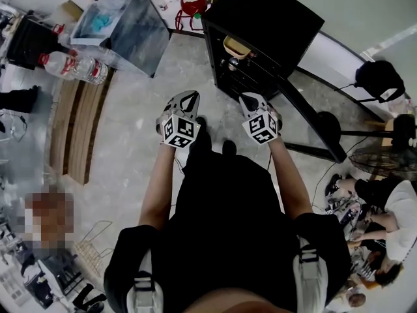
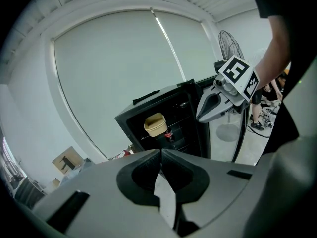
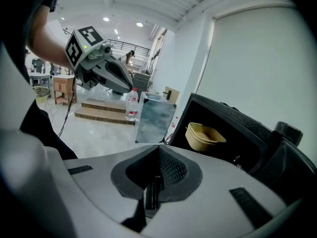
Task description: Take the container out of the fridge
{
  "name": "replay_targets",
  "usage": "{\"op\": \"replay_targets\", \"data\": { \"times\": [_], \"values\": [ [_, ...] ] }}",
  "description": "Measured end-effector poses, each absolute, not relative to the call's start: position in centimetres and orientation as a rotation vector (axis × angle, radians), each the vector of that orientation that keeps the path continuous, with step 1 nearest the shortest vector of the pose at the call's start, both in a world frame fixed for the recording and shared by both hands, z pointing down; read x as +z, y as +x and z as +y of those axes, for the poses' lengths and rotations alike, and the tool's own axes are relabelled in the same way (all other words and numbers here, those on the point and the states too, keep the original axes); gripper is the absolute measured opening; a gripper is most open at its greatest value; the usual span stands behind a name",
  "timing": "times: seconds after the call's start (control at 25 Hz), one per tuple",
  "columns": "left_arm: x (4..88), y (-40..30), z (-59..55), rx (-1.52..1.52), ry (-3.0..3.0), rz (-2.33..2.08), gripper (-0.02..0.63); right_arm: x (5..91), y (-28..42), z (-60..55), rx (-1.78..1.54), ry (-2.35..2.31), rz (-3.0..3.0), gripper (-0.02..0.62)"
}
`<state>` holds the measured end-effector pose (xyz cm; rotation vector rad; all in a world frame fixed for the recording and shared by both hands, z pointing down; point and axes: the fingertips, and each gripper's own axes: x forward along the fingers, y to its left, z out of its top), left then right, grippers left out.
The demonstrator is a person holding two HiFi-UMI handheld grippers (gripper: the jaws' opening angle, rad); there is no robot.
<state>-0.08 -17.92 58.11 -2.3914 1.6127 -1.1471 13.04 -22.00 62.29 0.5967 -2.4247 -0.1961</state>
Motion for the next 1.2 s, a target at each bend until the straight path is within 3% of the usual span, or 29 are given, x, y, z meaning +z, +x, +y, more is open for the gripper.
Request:
{"op": "replay_targets", "data": {
  "times": [1.2],
  "values": [
    [58.7,-7.4,-33.1,-1.029,-2.557,1.293,0.025,62.2,5.1,-34.1,-0.198,0.836,-2.202,-0.002]
  ]
}}
